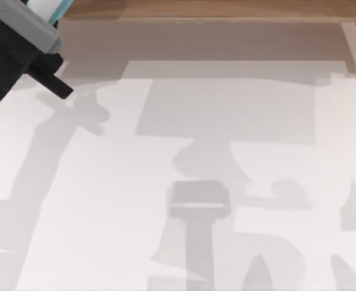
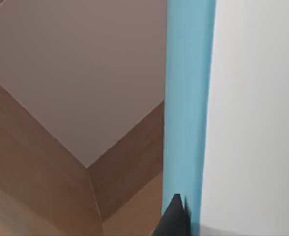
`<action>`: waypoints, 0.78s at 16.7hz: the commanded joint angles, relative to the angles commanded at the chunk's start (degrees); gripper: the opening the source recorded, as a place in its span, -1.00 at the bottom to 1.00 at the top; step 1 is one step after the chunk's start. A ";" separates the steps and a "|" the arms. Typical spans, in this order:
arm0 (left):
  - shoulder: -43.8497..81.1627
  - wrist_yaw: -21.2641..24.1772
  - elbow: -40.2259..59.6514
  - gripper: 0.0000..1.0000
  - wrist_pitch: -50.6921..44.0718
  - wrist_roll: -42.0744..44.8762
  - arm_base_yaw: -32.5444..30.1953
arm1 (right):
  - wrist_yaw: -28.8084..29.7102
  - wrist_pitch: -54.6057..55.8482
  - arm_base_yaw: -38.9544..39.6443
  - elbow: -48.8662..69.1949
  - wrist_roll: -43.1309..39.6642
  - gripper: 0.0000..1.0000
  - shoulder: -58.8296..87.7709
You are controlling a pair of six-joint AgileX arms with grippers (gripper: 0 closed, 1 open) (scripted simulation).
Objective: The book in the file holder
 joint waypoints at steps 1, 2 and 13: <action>-1.24 2.53 -2.54 -1.00 -0.14 3.67 2.87 | 0.00 0.00 0.00 0.00 0.00 1.00 0.00; -1.97 4.89 -4.85 -1.00 -0.38 7.43 5.95 | 0.00 0.00 0.00 0.00 0.00 1.00 0.00; 11.80 18.96 -0.35 -1.00 -2.93 47.38 36.73 | 0.00 0.00 0.00 0.00 0.00 1.00 0.00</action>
